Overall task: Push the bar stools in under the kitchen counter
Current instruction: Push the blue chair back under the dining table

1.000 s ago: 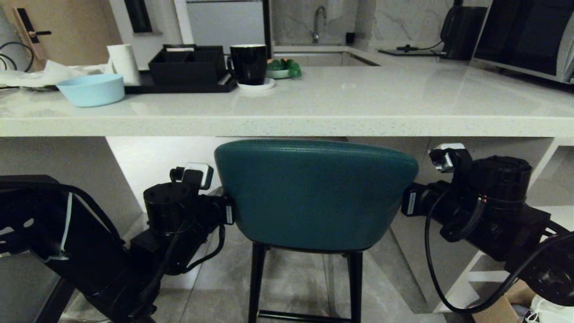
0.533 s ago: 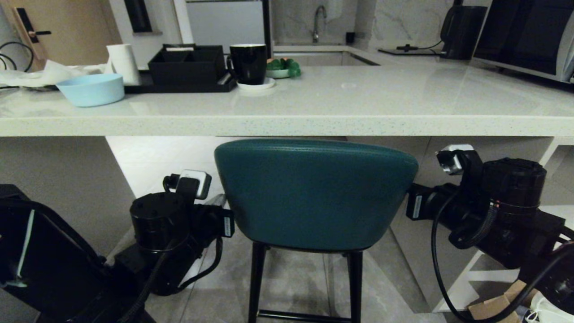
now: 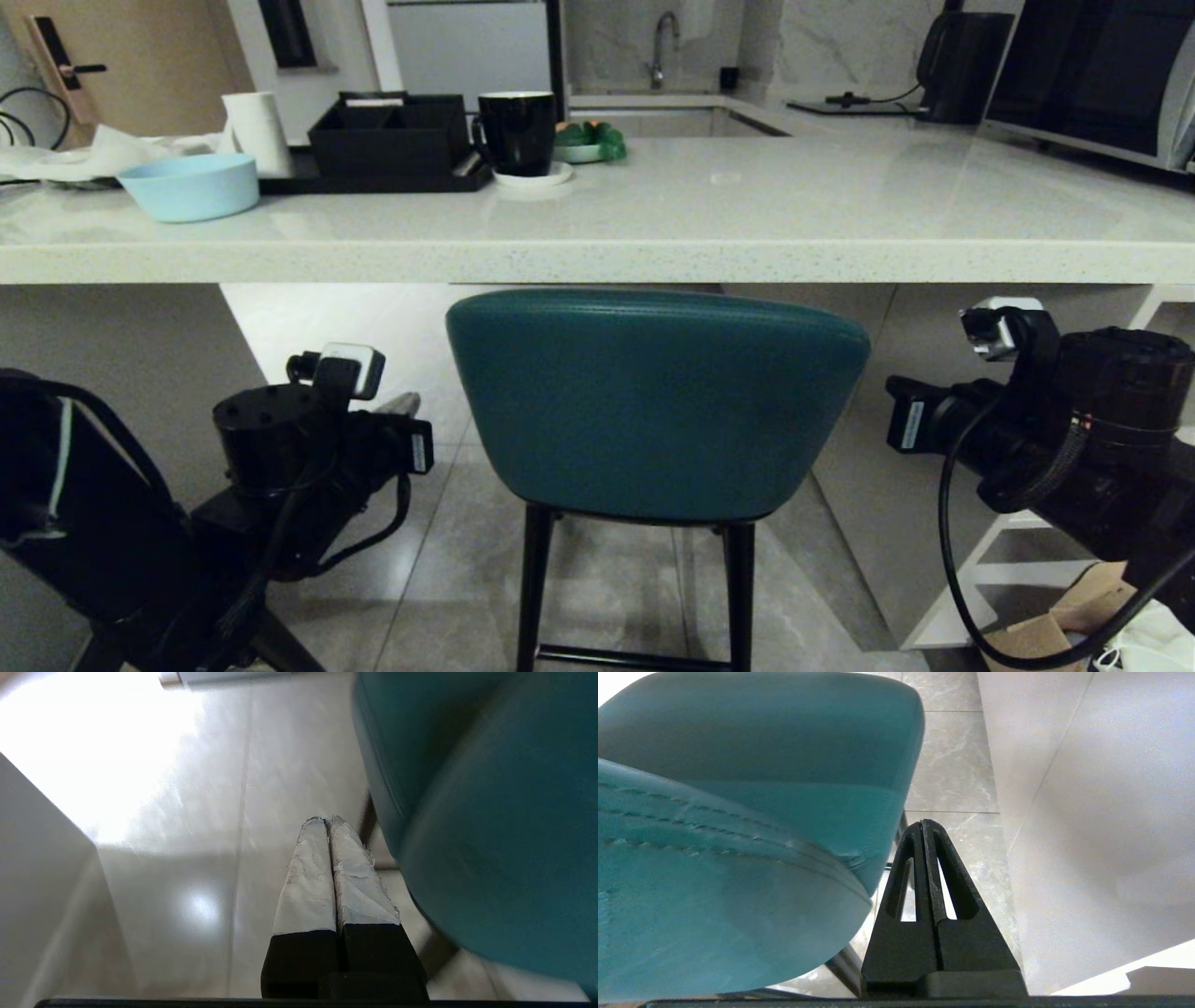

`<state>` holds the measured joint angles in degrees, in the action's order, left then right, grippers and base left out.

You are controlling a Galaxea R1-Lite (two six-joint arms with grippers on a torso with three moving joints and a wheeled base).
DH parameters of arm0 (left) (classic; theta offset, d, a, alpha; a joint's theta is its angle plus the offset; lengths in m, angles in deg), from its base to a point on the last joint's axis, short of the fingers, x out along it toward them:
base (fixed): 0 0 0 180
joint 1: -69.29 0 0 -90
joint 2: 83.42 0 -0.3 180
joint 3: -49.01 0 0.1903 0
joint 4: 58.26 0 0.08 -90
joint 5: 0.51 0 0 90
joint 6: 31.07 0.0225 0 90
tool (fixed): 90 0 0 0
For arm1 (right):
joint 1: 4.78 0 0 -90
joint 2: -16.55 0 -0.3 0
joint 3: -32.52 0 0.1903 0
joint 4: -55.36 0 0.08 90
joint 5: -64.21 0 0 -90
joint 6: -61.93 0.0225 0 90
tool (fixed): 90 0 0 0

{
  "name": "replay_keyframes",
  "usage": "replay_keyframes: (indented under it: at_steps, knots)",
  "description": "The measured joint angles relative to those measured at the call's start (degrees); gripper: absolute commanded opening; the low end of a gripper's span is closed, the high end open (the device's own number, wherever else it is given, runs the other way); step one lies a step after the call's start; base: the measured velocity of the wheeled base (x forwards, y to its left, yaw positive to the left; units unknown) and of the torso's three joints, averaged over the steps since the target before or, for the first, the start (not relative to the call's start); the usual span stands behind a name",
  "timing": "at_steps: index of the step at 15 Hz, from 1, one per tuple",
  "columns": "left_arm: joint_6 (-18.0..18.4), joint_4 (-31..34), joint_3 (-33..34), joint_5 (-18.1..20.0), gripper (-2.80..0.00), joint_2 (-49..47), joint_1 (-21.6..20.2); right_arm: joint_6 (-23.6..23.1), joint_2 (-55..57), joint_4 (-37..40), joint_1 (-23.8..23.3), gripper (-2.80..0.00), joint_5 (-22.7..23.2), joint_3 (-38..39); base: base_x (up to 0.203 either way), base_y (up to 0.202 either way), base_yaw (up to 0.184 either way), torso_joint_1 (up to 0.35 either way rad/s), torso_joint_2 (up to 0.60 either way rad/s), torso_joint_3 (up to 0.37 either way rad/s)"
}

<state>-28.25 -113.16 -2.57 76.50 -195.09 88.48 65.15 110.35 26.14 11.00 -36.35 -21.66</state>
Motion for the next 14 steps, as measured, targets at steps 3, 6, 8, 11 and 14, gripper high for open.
replay_keyframes:
  at_steps: [3, 6, 8, 11, 14]
  knots:
    - [3.1, -6.1, -7.0, -1.1, -2.8, -7.4, -0.3, -0.1, 0.3, -0.1, -0.1, -2.8, 0.3, -0.3, 0.0, 0.0, 0.0, 0.0, 0.0, 0.0]
    - [4.6, -6.4, -15.5, -4.6, -2.8, -14.1, 1.0, 0.0, 0.5, -0.2, -0.1, -2.8, 0.3, -0.1, 0.0, 0.0, 0.0, 0.0, 0.0, 0.0]
    - [4.6, -4.9, -18.7, -5.1, -2.8, -16.4, 2.3, 0.1, 0.5, -0.2, -0.1, -2.8, 0.3, 0.0, 0.0, 0.0, 0.0, 0.0, 0.0, 0.0]
    - [4.6, -2.8, -20.8, -5.4, -2.8, -17.6, 5.7, 0.1, 0.5, -0.2, -0.1, -2.8, 0.3, 0.0, 0.0, 0.0, 0.0, 0.0, 0.0, 0.0]
    - [4.8, 0.3, -24.4, -6.5, -2.8, -19.1, 8.2, 0.2, 0.3, -0.2, -0.2, -2.8, 0.0, 0.1, 0.0, 0.0, 0.0, 0.0, 0.0, 0.0]
